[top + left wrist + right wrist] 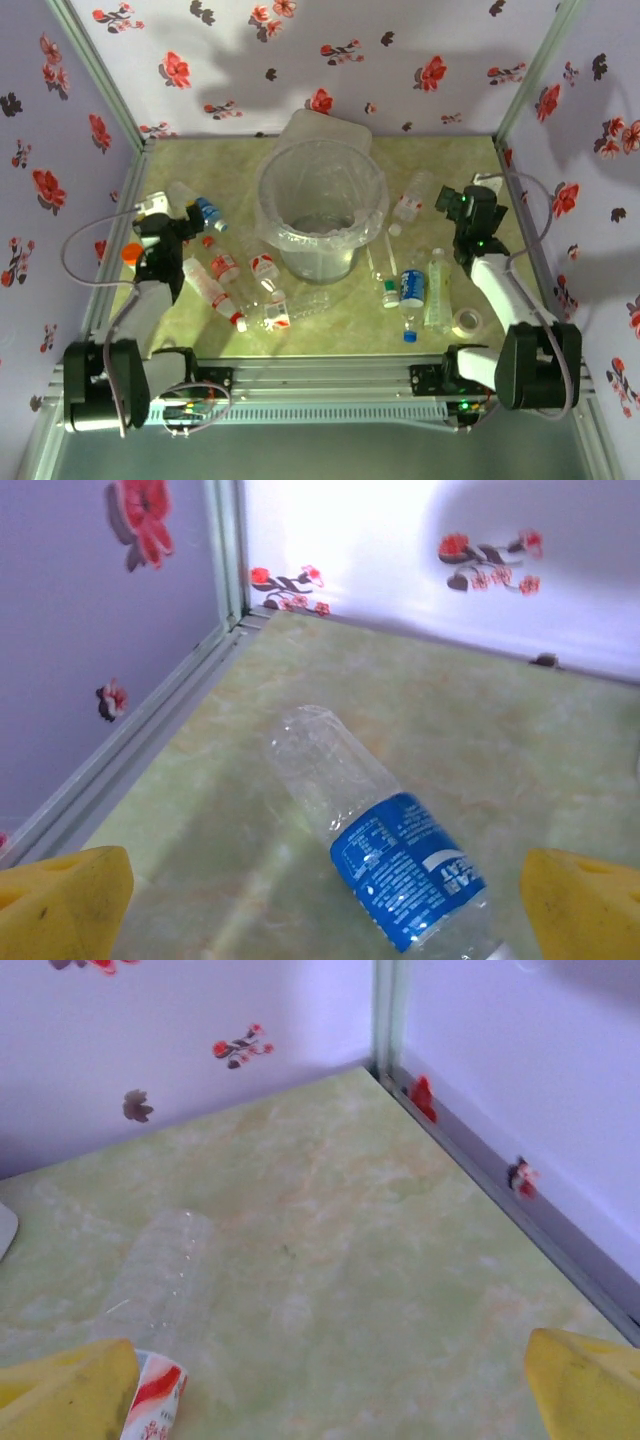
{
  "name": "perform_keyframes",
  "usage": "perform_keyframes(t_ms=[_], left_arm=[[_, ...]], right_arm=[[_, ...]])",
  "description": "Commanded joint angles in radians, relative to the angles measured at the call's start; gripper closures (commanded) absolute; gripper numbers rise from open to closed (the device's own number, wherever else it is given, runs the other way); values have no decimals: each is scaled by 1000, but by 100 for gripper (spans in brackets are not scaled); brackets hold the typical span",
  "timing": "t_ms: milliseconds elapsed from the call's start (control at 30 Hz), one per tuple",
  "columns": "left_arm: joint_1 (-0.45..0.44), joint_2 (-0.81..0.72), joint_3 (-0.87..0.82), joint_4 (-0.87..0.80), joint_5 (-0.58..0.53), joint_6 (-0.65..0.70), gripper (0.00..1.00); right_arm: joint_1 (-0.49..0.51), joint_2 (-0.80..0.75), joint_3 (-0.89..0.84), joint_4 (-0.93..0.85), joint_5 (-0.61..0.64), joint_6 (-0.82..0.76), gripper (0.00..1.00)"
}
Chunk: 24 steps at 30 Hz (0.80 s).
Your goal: Put the plastic bottles in the bin
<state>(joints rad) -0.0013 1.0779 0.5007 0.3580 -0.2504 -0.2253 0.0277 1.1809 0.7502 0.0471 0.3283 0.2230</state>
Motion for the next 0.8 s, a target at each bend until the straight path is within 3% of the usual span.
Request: perform_keyframes(t_ms=[0,67,200,467,767], left_arm=[[7,-96,79,-433,-4,-282,0],[7,-158,96,-533,60,-380,0],[7,-247,139,-611,157,-457,1],[7,-222,336,-727,449,-512,1],[7,-241,355,-709,500,-546,1]], right_arm=[[-5,6,106,-581,29,140,0],[-5,49,162,-775,-34,169,1],[-5,126,180,-909,-122,180,5],[-1,298,181,-853,-251,159,8],[-3,456,197,-784,-304,167,13]])
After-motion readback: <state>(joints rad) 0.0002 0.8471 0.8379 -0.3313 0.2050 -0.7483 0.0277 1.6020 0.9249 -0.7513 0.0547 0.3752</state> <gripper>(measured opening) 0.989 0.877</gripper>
